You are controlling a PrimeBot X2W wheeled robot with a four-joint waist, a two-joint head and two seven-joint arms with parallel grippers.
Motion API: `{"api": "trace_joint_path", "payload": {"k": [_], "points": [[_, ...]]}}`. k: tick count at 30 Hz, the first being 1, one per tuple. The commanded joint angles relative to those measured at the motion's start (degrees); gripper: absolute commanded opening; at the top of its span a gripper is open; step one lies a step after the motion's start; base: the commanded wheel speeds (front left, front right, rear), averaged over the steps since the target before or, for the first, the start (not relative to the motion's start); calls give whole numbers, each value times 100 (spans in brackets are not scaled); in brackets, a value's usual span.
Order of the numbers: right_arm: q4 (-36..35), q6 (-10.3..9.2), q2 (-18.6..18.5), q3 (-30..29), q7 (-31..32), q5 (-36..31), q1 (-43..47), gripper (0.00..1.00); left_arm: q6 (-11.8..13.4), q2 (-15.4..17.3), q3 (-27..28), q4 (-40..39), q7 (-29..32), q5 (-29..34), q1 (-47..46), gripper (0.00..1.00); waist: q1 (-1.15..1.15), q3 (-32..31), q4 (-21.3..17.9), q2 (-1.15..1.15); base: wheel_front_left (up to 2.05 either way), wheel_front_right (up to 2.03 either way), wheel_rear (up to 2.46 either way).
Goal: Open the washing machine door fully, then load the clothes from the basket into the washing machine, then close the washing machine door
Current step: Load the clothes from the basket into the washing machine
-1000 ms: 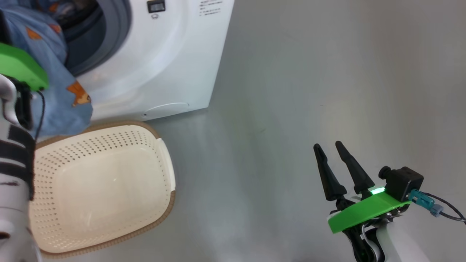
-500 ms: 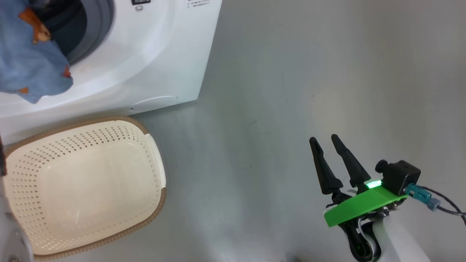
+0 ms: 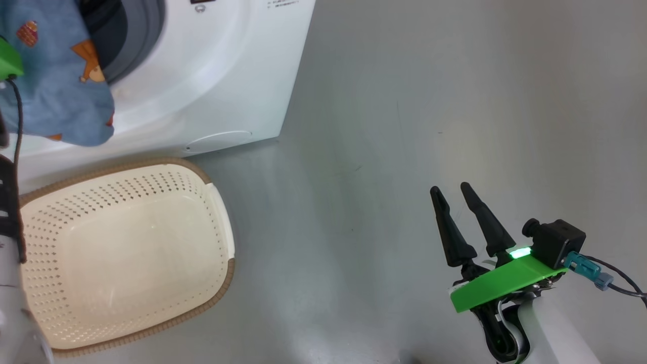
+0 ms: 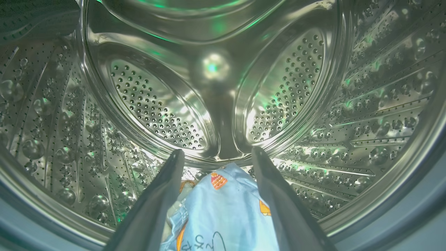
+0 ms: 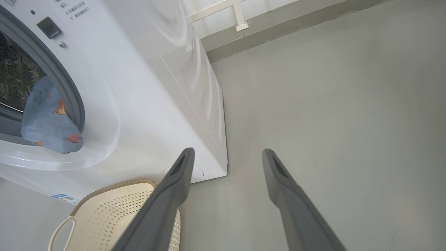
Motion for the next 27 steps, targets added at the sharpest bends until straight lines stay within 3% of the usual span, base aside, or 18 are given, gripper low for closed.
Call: {"api": "trace_joint_path", "payload": {"k": [1, 12, 27], "points": [[-130, 9, -19, 78, -43, 49, -4, 100, -10, 192, 84, -98, -29, 8, 111, 100, 0, -3, 20, 0, 0, 0, 0], [-138, 9, -40, 8, -43, 23, 36, 100, -88, -102, 235, -139, -29, -149, 700, 100, 0, -74, 188, 0, 0, 0, 0], [-192, 9, -186, -194, -43, -36, 102, 100, -157, -561, 262, -1243, -29, -67, 2103, 100, 0, -195, 554, 0, 0, 0, 0]]}}
